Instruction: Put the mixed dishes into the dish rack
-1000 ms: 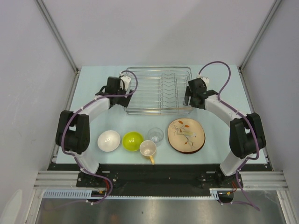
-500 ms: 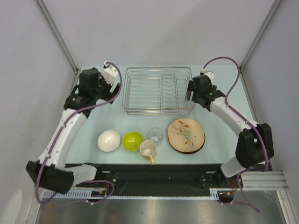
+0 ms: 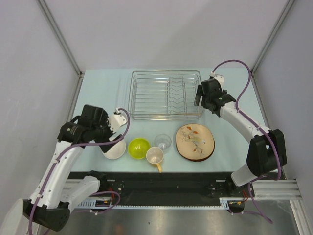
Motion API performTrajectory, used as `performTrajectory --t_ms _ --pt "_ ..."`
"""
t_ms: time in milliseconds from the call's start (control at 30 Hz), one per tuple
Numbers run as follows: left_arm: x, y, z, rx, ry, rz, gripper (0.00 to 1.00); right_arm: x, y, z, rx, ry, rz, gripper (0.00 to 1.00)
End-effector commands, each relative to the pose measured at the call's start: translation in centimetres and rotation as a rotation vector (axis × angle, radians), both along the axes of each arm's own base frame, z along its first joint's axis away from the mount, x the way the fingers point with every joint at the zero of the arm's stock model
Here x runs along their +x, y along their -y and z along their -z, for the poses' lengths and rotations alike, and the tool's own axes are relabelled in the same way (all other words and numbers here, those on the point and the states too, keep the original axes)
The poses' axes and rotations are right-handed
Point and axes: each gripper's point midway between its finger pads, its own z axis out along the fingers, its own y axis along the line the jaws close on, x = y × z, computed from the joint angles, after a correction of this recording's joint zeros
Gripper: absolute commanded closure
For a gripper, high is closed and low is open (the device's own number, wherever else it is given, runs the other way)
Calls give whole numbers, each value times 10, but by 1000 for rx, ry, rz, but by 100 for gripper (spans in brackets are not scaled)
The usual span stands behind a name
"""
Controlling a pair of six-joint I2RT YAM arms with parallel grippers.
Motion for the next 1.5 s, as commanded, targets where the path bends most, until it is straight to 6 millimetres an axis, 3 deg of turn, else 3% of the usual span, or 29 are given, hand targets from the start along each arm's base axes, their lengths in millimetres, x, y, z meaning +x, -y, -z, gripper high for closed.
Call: performTrajectory --t_ms 0,167,333,567,1067,1367,1433,1467 --pt "-31 8 17 -34 -130 64 0 -1 5 -14 -13 36 22 6" --pt "-54 11 43 -3 -284 102 0 -1 7 -12 -20 29 29 6" --pt "-60 8 76 52 -364 107 0 -1 9 -7 -28 18 36 6" --pt "-64 21 101 50 -392 109 0 -1 12 -4 -36 9 48 6" --pt "-32 32 136 110 -332 92 1 -1 8 -6 -23 15 40 6" --pt "-20 23 156 176 -303 64 13 2 13 -8 -17 24 50 6" --pt "-18 24 159 181 -297 63 22 2 12 -9 -12 26 51 6" --pt "-17 23 162 186 -298 58 38 2 12 -9 -12 26 51 6"
